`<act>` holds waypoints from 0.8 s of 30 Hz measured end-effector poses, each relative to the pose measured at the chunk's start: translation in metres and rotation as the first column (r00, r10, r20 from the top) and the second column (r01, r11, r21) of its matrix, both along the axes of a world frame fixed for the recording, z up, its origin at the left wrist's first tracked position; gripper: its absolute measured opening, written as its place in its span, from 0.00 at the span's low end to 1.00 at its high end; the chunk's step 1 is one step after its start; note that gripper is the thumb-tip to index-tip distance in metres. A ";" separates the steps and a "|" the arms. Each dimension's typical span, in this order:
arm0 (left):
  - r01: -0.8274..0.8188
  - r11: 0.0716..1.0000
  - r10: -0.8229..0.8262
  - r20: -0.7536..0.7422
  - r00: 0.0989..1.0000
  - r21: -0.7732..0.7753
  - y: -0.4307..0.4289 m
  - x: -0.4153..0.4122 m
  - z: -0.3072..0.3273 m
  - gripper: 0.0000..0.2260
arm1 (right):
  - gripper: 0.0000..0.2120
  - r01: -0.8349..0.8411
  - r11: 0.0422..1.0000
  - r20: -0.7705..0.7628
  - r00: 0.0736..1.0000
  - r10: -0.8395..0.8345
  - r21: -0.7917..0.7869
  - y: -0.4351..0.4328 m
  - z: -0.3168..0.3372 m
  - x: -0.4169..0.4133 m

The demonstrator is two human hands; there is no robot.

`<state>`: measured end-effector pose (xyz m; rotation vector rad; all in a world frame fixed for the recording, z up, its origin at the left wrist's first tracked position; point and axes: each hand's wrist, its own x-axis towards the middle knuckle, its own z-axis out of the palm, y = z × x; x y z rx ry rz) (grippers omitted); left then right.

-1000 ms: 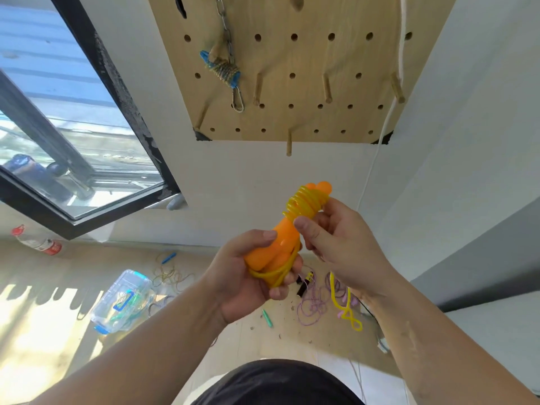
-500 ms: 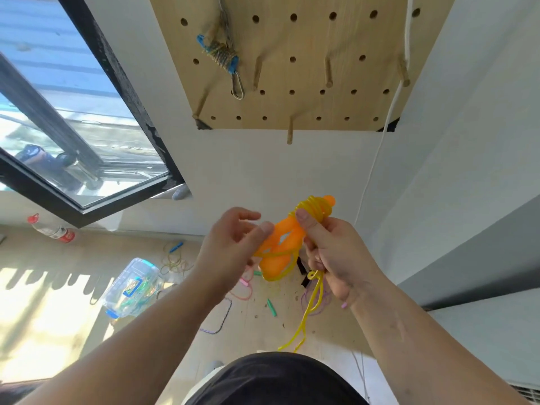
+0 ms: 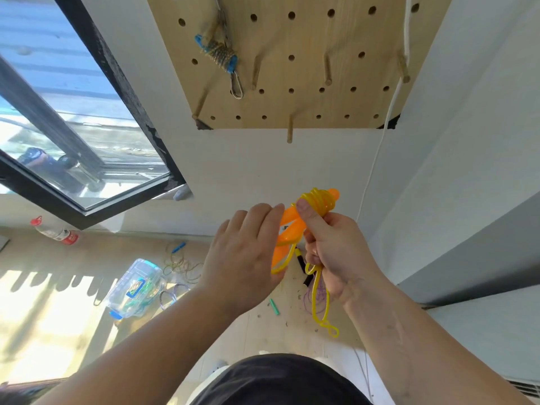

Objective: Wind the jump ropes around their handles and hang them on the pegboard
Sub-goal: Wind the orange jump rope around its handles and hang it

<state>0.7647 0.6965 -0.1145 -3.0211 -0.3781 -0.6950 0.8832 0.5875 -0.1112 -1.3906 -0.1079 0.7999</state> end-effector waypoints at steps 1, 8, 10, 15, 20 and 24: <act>0.016 0.999 -0.016 0.014 1.000 -0.030 0.001 0.001 0.001 0.38 | 0.23 -0.001 1.000 -0.002 1.000 0.001 -0.003 0.000 0.000 0.000; -0.021 0.970 0.027 0.025 0.999 -0.242 -0.004 0.009 0.013 0.22 | 0.15 -0.078 0.991 0.104 0.992 0.066 0.111 -0.007 0.000 -0.003; -0.074 0.924 0.076 -0.008 0.997 -0.374 -0.005 0.010 0.019 0.19 | 0.11 -0.111 0.985 0.132 0.987 0.093 0.131 -0.009 0.000 -0.001; -0.173 0.494 0.155 -0.110 0.982 -0.852 -0.001 0.013 0.033 0.17 | 0.07 -0.227 0.969 0.239 0.950 0.199 0.094 -0.020 -0.001 0.009; -0.039 -0.112 0.114 -0.052 0.992 -0.993 -0.004 0.008 0.025 0.27 | 0.12 -0.278 0.955 0.293 0.926 0.238 0.105 -0.026 -0.002 0.015; 0.028 -0.462 -0.007 0.035 0.999 -0.887 -0.001 0.006 0.024 0.19 | 0.17 -0.306 0.948 0.359 0.898 0.254 0.093 -0.029 -0.001 0.020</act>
